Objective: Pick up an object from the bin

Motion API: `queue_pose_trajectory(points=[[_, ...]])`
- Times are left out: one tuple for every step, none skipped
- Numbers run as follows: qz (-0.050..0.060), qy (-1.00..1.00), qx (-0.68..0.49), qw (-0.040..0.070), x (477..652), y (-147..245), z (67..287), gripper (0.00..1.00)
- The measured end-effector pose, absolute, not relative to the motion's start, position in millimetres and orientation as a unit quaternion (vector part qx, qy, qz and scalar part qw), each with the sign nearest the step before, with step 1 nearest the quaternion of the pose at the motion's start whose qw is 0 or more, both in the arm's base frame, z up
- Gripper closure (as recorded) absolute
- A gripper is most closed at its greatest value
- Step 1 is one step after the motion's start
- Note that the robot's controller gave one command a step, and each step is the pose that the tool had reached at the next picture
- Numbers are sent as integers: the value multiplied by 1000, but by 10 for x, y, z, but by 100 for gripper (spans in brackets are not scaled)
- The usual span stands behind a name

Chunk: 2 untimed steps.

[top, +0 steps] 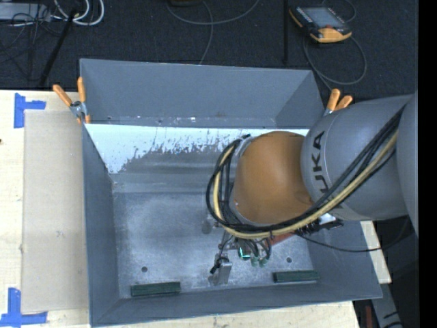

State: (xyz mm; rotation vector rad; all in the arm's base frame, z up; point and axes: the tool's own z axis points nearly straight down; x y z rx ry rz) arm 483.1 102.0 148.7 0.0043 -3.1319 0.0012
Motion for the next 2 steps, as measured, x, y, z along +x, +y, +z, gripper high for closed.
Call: queue_pose_trajectory(points=[[2, -996, -85, -1, 5068, -1107, 1790, 0], [-1, -998, -69, 4, 5166, -938, 649, 0]])
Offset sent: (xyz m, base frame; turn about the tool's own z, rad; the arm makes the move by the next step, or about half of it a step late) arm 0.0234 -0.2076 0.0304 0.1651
